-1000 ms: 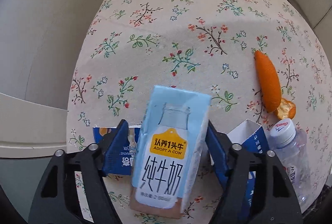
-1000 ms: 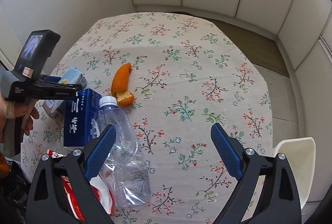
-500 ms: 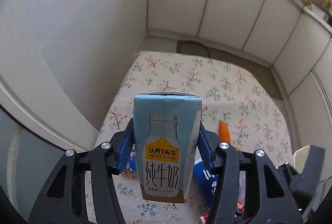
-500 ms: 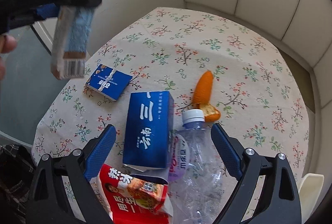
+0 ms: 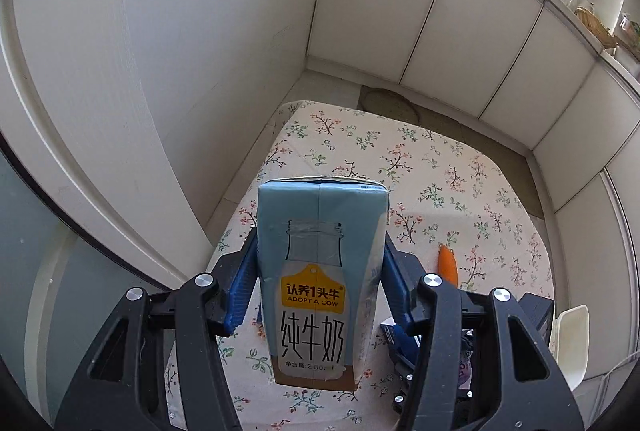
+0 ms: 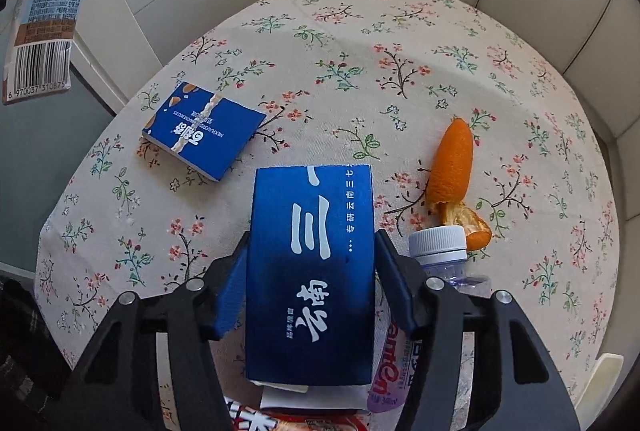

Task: Collect trash
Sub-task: 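Drop the dark blue box into the bin with the right tool while the left tool carries the carton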

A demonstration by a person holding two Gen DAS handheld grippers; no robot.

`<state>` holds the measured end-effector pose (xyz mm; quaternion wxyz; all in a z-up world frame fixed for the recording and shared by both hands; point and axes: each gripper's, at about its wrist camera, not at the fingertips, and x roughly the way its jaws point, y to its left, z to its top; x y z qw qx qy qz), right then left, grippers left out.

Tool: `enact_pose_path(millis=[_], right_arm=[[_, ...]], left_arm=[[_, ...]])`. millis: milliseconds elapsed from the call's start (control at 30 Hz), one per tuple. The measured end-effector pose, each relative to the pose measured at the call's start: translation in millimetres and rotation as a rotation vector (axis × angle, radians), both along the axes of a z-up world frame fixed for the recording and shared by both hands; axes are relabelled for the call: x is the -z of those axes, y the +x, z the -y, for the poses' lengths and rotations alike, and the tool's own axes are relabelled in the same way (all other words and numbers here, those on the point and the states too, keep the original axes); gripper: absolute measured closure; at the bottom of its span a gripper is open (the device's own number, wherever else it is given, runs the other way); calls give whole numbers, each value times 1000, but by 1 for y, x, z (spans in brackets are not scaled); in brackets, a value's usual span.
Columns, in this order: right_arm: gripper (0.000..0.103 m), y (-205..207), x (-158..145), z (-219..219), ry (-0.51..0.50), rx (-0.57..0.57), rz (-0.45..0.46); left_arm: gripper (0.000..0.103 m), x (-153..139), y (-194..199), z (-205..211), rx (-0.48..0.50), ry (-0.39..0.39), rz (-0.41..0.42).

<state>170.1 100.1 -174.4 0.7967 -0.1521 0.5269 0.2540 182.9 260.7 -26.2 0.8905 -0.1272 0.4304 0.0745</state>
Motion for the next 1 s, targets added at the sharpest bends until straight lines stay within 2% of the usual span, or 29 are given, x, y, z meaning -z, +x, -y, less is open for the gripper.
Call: enact_pose_path(millis=[167, 533, 1000], right_arm=[[48, -1, -11, 8, 51, 22, 10], [48, -10, -75, 40, 226, 80, 122], [48, -19, -126, 115, 301, 227, 287]], left_arm=[[50, -2, -1, -1, -5, -1, 6], [50, -11, -8, 9, 7, -4, 41], [50, -39, -12, 61, 62, -13, 134]])
